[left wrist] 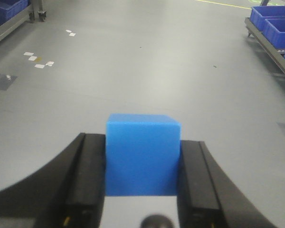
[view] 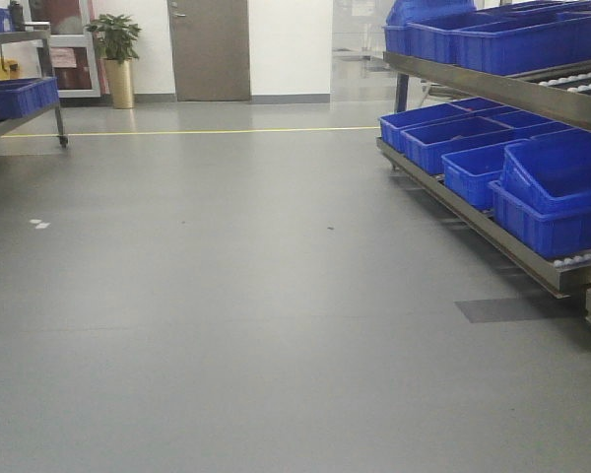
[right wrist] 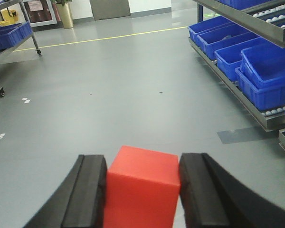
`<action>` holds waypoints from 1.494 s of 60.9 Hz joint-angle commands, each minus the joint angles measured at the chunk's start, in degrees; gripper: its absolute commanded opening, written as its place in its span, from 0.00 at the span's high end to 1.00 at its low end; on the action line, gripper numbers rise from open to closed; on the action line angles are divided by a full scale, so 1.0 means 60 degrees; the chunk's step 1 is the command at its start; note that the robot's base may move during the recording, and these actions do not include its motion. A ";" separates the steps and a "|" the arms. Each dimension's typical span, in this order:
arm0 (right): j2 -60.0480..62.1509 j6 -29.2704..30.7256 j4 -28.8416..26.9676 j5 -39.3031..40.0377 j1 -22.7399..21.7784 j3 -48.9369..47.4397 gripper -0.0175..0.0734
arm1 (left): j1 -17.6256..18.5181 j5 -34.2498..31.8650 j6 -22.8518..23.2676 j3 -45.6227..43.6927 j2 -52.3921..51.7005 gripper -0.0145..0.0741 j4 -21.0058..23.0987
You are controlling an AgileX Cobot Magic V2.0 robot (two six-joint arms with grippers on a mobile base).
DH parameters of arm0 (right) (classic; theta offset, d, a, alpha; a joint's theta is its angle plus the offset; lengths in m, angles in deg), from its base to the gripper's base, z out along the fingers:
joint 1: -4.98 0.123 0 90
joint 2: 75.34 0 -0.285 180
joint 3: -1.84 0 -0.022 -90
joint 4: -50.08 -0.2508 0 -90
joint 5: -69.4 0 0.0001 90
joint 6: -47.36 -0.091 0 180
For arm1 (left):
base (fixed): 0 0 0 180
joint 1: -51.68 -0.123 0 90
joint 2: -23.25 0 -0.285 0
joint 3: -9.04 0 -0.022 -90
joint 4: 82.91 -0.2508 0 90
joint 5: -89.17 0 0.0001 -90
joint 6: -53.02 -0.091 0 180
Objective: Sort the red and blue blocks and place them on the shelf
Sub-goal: 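Keep both cubes gripped while the base drives to the shelf of blue bins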
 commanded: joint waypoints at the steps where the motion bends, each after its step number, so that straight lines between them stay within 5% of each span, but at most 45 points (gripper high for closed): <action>1: 0.0033 0.0049 0.0096 0.0904 -0.0061 -0.0249 0.75 | 0.0003 -0.0802 0.0054 -0.0273 0.0068 0.70 -0.0083; 91: 0.0033 0.0049 0.0096 0.0904 -0.0061 -0.0249 0.75 | 0.0003 -0.0802 0.0054 -0.0273 0.0068 0.70 -0.0083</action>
